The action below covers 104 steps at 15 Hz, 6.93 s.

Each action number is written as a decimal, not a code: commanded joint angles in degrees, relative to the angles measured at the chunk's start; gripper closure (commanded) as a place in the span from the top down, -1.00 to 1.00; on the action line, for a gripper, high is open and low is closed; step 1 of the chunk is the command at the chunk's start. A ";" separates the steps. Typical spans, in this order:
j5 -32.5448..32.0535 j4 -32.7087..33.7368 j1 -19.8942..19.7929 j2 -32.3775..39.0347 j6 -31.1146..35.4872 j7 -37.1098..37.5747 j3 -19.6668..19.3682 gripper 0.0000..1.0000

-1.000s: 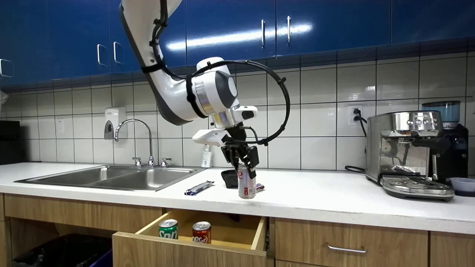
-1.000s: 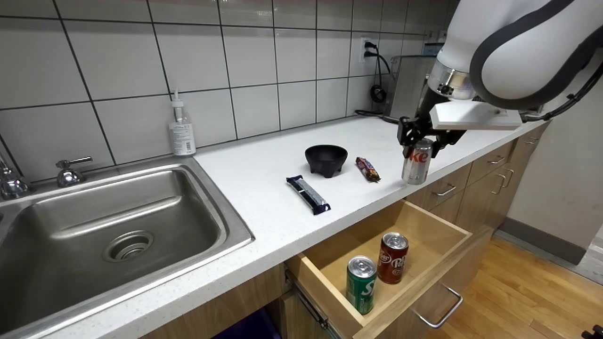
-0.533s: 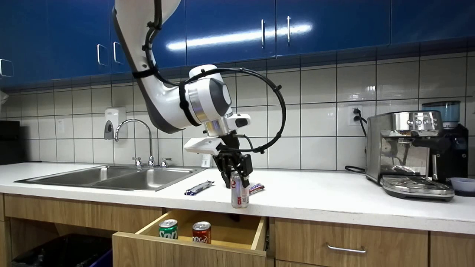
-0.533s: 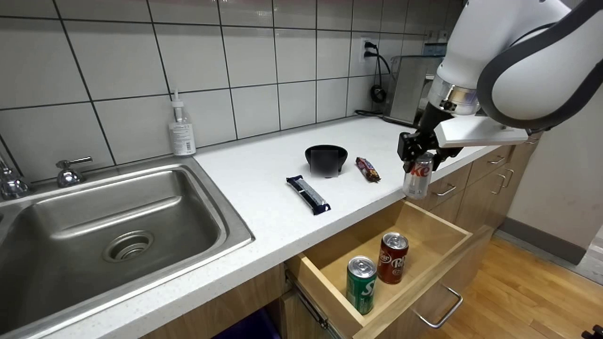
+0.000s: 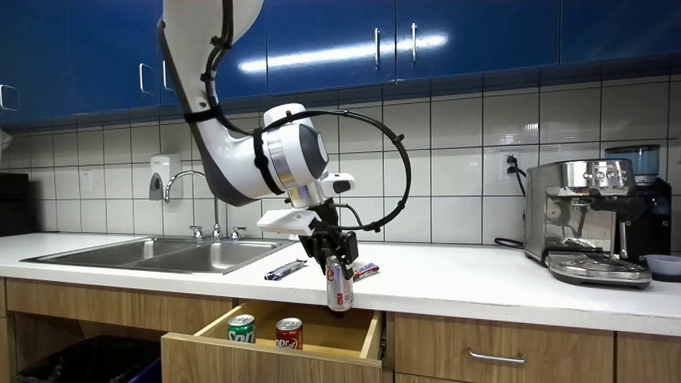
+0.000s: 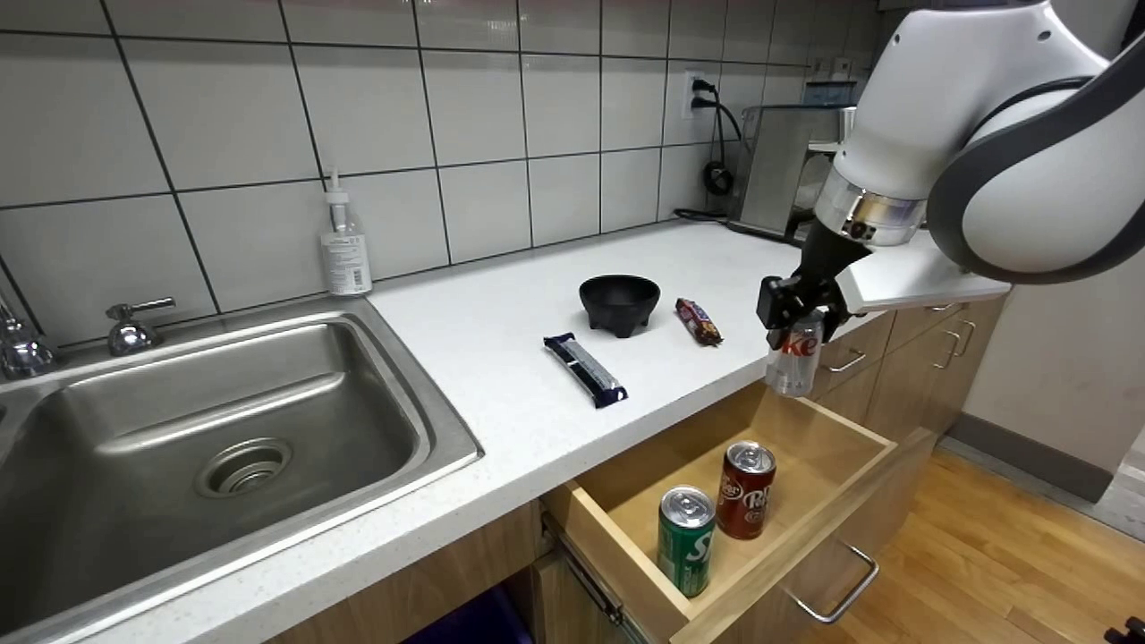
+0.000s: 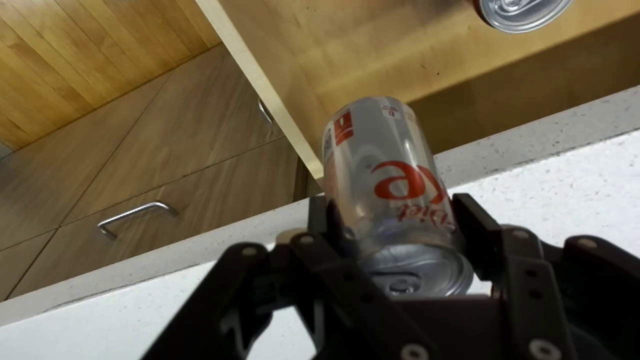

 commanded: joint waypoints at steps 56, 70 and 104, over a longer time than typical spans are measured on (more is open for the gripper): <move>-3.36 8.76 4.83 22.01 7.02 13.95 -1.96 0.91; -3.27 6.50 3.68 17.94 6.59 14.03 -1.17 1.00; 20.53 -0.10 -4.13 -4.40 -15.32 -32.21 6.43 1.00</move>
